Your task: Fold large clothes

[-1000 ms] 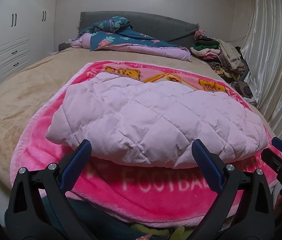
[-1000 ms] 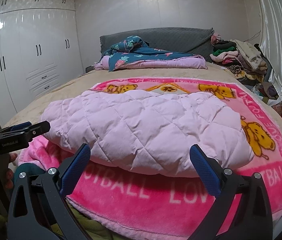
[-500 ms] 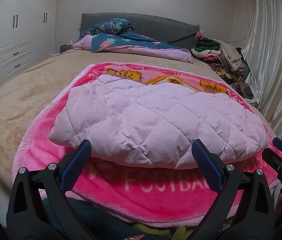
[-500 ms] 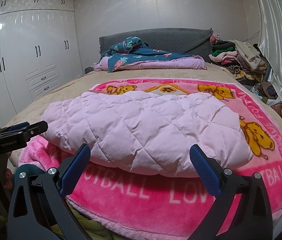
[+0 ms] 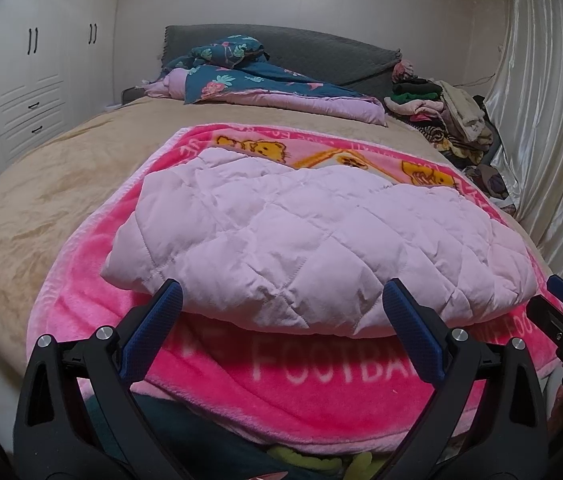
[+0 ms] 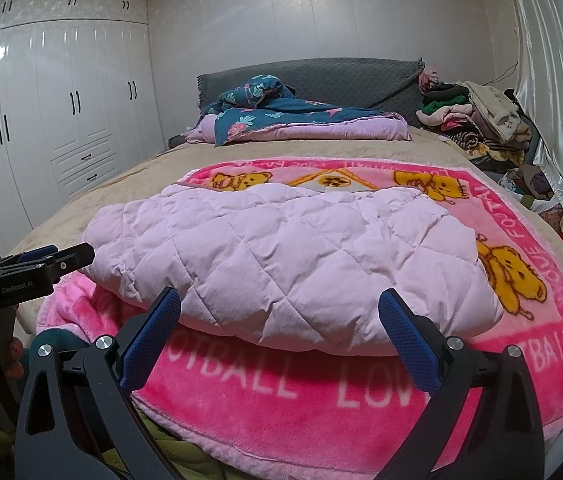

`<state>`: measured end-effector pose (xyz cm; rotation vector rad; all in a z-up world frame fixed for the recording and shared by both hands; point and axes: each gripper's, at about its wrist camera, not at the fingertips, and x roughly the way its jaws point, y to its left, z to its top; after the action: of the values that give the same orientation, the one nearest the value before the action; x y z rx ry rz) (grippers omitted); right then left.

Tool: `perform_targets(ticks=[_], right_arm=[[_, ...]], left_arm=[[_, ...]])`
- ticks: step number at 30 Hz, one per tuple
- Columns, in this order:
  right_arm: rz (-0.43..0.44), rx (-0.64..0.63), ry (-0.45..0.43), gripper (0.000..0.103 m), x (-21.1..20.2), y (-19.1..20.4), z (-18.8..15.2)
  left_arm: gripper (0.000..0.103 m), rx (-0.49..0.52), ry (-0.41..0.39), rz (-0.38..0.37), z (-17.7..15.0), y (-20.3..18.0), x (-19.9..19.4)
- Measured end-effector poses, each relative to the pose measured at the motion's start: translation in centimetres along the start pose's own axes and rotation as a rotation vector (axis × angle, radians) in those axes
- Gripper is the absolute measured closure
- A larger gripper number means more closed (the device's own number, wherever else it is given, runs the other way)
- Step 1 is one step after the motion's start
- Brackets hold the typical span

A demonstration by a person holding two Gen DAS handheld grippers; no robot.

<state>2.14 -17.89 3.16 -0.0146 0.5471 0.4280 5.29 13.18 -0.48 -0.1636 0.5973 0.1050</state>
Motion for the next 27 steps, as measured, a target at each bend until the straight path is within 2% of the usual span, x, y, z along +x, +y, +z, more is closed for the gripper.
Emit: perform_targets(ticks=[27], right_arm=[[-0.007,-0.002,-0.003,0.004,-0.49,-0.18,0.30]], left_arm=[[0.009,0.006,0.006,-0.006,-0.17,0.46,0.02]])
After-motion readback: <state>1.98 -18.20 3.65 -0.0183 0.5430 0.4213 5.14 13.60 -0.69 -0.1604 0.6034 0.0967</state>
